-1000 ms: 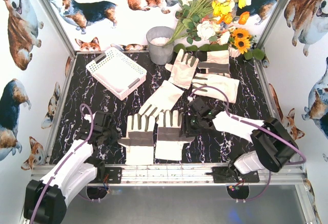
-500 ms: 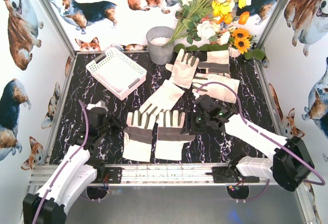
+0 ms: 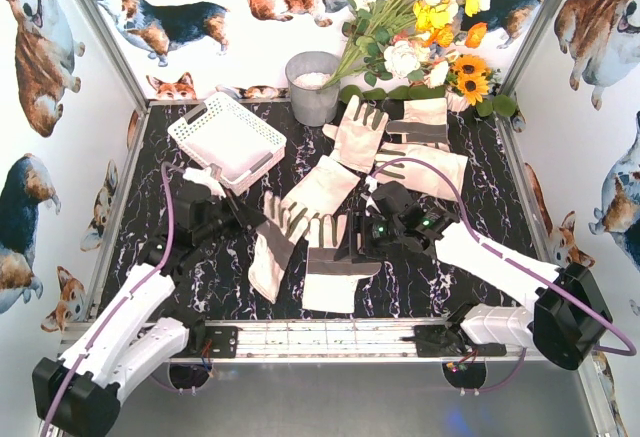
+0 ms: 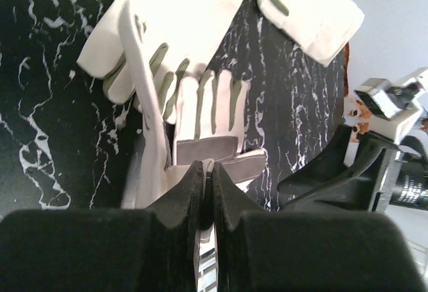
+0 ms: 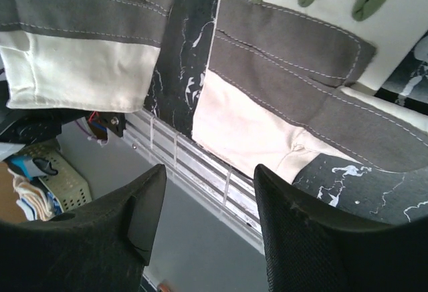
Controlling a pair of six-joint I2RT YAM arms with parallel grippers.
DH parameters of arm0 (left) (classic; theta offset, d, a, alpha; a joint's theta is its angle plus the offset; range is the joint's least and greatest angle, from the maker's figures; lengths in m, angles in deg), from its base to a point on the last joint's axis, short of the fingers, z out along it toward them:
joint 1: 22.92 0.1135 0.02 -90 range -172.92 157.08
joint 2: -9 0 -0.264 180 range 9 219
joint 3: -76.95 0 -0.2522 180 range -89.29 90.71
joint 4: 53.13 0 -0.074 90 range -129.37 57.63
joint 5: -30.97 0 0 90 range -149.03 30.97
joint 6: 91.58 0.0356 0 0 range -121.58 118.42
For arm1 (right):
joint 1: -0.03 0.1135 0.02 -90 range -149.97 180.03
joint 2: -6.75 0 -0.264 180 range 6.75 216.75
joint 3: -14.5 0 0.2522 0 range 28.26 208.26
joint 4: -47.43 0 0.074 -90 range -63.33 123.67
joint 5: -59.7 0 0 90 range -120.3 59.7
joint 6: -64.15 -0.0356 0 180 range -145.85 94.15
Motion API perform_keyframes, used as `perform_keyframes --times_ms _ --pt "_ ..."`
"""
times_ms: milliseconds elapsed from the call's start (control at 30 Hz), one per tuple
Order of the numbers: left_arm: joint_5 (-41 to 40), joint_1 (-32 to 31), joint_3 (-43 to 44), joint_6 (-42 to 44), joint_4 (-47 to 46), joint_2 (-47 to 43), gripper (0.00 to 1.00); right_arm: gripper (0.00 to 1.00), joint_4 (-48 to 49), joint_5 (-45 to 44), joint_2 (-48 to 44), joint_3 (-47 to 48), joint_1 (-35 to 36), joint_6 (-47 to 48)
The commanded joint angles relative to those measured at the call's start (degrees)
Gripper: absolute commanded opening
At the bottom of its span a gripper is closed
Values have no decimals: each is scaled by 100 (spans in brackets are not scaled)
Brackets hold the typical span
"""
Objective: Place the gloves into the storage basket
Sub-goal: Pick up the glove from the center of the board.
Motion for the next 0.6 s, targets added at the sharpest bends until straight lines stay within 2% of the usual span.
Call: perform_keyframes --times_ms 0,167,300,500,567 --pt "-453 -259 537 6 297 39 0 59 365 487 -182 311 18 91" --pt "-702 -685 792 -480 167 238 0 69 555 811 -301 414 17 125" --pt "-1223 -1389 1190 -848 -171 645 0 81 567 803 -409 606 -57 236" --pt "-2291 -2333 1733 -1216 -371 1483 0 85 -144 691 -561 1052 -307 484" --pt "-2418 -2502 1789 -1378 -563 1664 0 84 -269 499 -706 1143 -310 510"
